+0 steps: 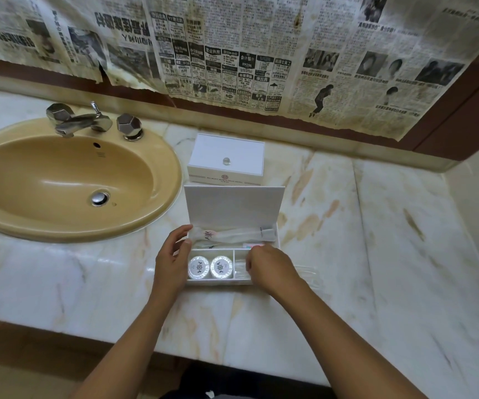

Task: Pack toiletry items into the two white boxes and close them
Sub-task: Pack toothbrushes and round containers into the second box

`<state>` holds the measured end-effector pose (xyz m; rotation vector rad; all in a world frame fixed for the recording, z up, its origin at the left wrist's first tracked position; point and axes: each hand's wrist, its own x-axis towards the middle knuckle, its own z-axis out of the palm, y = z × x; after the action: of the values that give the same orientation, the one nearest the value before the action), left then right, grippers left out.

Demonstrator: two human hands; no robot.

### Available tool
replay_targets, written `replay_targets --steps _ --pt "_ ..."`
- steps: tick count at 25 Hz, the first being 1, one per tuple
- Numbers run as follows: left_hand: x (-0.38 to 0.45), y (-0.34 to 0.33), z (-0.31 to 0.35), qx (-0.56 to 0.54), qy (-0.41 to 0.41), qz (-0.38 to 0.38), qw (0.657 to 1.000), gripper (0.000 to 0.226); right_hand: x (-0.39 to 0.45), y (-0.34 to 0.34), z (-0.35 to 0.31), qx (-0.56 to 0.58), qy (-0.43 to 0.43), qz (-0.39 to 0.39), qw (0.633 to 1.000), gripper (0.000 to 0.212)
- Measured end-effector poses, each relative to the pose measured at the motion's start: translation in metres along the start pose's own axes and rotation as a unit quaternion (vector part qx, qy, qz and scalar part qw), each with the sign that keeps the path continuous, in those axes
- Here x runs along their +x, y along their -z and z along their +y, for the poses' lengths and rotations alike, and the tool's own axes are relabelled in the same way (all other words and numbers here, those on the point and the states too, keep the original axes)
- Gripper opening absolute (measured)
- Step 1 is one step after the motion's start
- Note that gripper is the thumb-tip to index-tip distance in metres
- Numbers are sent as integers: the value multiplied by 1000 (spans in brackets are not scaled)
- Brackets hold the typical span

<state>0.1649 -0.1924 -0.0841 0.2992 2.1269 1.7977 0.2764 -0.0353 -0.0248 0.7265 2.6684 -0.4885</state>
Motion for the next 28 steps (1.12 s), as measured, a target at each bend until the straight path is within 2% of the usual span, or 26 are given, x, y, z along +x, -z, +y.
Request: replay_targets --steps 6,8,10,12,14,18,20,22,25,28 --pt "0 1 1 8 -2 -4 1000 30 0 1 0 0 -12 33 999 24" --pt "-1 0 1 7 -2 0 1000 30 -1 -3 -1 10 -11 17 1000 19" --pt "-1 0 1 7 -2 -1 1000 30 -2 -8 -1 30 -13 -22 999 20" --pt "0 0 0 12 -2 0 1000 30 -4 -8 0 53 -15 -25 998 21" --pt "0 0 -2 20 -3 0 1000 29 -8 0 3 71 -10 20 997 20" --pt "0 0 -3 15 -5 -2 1000 30 -14 25 21 129 -26 164 978 18" --pt "0 0 -3 9 -6 -2 1000 31 -10 27 41 142 -56 192 969 19" --pt "0 0 -3 9 -9 -1 1000 31 -3 19 64 135 -92 173 971 22" --pt "0 0 -3 12 -10 0 1000 30 0 2 86 109 -131 98 980 33" --pt "1 -1 -4 17 -11 2 1000 29 -3 -10 93 87 -123 50 987 40"
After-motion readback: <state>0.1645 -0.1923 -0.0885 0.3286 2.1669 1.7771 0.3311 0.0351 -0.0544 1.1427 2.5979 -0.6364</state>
